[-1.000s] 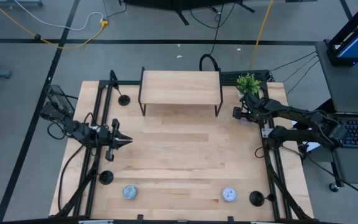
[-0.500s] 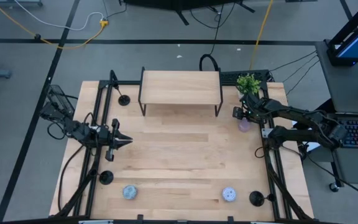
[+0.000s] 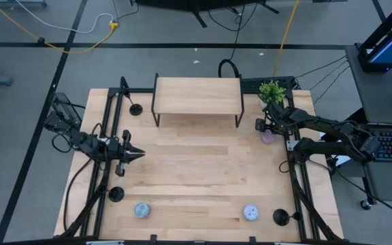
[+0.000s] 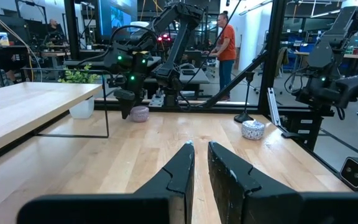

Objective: Pick & Place candle stick holders
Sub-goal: Put the purple scented candle on the shelf

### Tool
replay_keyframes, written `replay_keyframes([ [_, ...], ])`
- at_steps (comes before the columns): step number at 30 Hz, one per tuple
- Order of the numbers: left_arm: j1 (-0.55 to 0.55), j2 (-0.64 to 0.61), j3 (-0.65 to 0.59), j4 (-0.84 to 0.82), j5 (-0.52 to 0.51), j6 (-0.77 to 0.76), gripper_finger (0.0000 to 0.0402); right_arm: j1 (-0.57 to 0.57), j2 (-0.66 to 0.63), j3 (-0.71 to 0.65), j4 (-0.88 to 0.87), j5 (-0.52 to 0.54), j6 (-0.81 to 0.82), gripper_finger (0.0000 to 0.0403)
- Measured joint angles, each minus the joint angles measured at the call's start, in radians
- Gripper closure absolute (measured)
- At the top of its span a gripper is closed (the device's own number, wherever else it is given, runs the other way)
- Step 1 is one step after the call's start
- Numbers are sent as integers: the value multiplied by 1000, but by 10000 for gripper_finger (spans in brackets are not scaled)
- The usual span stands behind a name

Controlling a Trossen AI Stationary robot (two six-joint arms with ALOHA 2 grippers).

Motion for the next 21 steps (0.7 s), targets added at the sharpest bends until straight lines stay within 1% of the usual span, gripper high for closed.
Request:
replay_keyframes([
  [4, 0, 0, 0, 0, 0, 0, 350, 0, 0, 0, 1, -36, -7, 64],
  [8, 0, 0, 0, 0, 0, 0, 350, 0, -1, 1, -5, -73, -42, 48],
  [13, 0, 0, 0, 0, 0, 0, 350, 3, -1, 2, -13, -119, -82, 46],
  [21, 0, 0, 0, 0, 0, 0, 350, 38, -2, 3, -64, -122, -74, 46],
])
